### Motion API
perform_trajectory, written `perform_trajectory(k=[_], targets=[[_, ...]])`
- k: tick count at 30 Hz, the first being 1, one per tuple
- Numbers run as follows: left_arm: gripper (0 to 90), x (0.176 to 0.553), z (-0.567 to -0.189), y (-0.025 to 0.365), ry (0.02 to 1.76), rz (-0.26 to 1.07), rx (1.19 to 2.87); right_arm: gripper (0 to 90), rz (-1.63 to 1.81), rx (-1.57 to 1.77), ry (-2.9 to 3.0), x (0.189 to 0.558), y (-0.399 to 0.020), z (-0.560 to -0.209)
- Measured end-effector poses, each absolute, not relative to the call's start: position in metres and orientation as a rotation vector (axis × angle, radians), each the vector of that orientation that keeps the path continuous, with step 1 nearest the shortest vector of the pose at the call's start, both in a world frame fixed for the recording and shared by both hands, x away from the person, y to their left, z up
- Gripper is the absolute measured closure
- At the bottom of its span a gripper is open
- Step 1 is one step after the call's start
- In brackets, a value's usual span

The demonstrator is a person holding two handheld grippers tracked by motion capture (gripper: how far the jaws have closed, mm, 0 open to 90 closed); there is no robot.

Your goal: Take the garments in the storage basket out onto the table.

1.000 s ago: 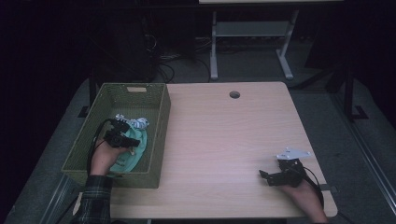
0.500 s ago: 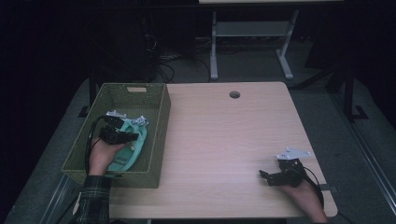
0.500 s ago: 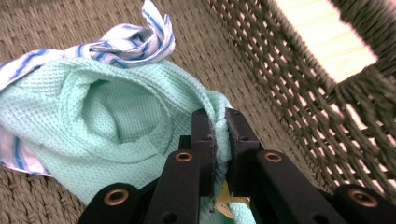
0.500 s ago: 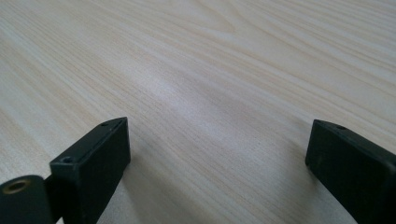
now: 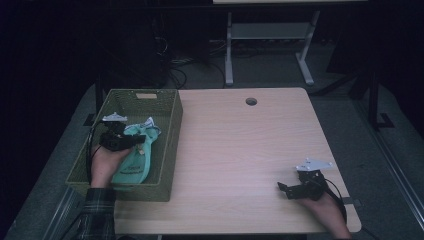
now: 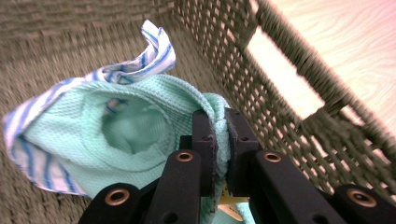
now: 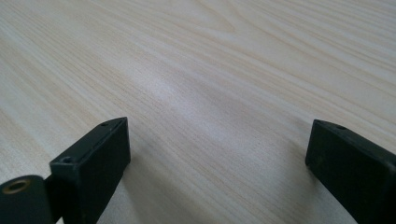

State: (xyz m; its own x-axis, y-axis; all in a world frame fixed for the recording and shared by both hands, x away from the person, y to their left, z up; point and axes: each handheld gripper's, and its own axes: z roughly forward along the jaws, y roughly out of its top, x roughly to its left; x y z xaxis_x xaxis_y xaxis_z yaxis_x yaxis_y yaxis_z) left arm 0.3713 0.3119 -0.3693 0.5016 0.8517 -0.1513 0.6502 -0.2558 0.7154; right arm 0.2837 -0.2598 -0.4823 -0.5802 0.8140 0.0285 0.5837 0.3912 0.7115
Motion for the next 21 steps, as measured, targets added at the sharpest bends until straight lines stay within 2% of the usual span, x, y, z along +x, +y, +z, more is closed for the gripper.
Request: perform_trajectory(k=[21], targets=[[83.4, 0.367, -0.325, 0.299, 1.078, 0.375, 1.915, 6.0, 0.994, 1.216, 2.329, 0.284, -0.26, -0.482]])
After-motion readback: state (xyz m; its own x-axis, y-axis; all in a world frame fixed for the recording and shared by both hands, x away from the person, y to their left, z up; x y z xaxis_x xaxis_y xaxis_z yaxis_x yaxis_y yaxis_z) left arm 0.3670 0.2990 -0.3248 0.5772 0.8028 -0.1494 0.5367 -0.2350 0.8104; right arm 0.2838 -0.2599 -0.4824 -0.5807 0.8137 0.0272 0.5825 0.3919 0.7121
